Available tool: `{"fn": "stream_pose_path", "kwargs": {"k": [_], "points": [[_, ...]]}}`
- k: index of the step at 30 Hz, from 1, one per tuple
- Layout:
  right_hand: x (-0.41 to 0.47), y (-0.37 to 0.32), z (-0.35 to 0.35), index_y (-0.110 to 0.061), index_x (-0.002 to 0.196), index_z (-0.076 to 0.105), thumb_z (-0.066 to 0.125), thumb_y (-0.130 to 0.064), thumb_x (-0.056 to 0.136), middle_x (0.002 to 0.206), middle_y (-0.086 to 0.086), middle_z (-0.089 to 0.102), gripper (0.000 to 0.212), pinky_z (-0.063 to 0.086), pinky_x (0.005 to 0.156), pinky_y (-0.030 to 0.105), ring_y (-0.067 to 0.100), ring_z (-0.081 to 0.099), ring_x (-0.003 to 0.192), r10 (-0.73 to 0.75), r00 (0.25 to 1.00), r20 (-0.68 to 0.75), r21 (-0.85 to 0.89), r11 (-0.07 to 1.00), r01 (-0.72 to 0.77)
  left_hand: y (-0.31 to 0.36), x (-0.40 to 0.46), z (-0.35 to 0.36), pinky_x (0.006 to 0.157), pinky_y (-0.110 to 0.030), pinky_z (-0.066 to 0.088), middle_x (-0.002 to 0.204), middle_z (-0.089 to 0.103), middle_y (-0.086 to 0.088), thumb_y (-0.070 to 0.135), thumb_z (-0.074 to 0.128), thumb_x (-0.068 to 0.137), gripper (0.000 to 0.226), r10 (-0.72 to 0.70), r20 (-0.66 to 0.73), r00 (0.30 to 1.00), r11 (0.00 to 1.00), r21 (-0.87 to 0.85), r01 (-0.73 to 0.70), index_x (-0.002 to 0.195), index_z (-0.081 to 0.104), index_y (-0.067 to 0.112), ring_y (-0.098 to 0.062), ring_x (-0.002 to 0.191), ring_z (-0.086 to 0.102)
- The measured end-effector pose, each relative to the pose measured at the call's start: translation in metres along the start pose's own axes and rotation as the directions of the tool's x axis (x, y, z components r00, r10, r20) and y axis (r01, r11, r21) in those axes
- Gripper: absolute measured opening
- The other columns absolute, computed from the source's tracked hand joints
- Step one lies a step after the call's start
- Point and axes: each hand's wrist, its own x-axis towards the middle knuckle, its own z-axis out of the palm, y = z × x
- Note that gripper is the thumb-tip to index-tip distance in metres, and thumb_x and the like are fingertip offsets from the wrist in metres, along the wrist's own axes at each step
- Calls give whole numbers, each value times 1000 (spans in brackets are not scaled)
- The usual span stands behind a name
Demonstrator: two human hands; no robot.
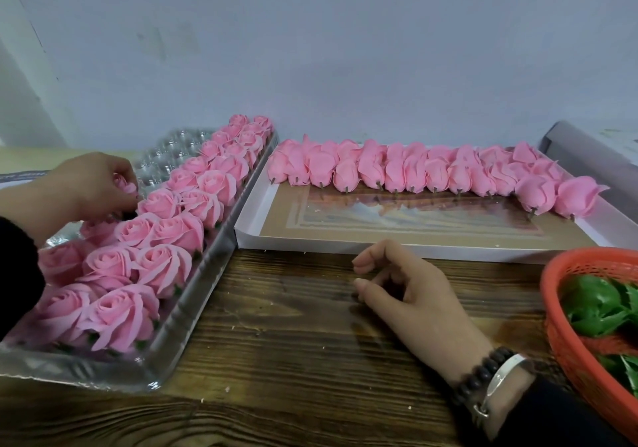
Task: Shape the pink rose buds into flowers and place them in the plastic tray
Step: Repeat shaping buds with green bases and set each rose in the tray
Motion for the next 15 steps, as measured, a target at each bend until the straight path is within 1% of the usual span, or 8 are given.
{"fn": "stream_pose_path", "kwargs": {"k": [2,4,7,10,12,15], "points": [[0,0,0,-32,85,58,65,-14,82,88,-10,63,20,48,70,15,7,60,73,1,1000,-1,2,1000,-1,0,-1,-2,73,-43,52,64,63,-16,-4,73,67,16,-6,5,1000,1000,12,6,69,60,4,-36,65,62],[0,1,0,-31,85,58,65,-12,82,87,-8,64,20,49,70,16,7,60,72,-1,1000,-4,7,1000,1,-1,-2,-3,75,-44,51,69,64,-19,-5,75,64,17,-8,2,1000,1000,19,8,70,61,2,-38,70,62],[0,0,0,-29,85,59,65,-12,82,85,-8,64,19,49,71,17,6,60,72,10,1000,4,10,1000,-10,-3,-3,-3,73,-39,47,72,65,-21,-5,75,65,16,-3,11,1000,1000,24,3,70,61,2,-37,70,60],[0,0,0,-28,86,60,64,-11,82,83,-7,64,18,49,71,17,5,60,72,13,1000,6,14,1000,-13,-2,-2,0,67,-34,43,63,62,-16,-3,71,70,16,5,44,999,1000,18,-6,66,59,6,-30,59,54],[0,-1,0,-27,86,60,64,-9,82,83,-6,64,19,49,71,15,5,59,71,8,1000,4,17,1000,-8,-2,-1,4,68,-33,40,61,57,-12,-2,67,74,17,22,65,998,999,36,-25,65,57,8,-30,63,51],[0,-1,1,-25,86,60,64,-7,82,81,-5,64,19,48,70,14,6,59,71,4,1000,1,25,1000,-4,-1,0,10,70,-33,38,69,56,-14,-4,61,77,18,43,67,997,996,74,-48,68,56,10,-33,73,51]]}}
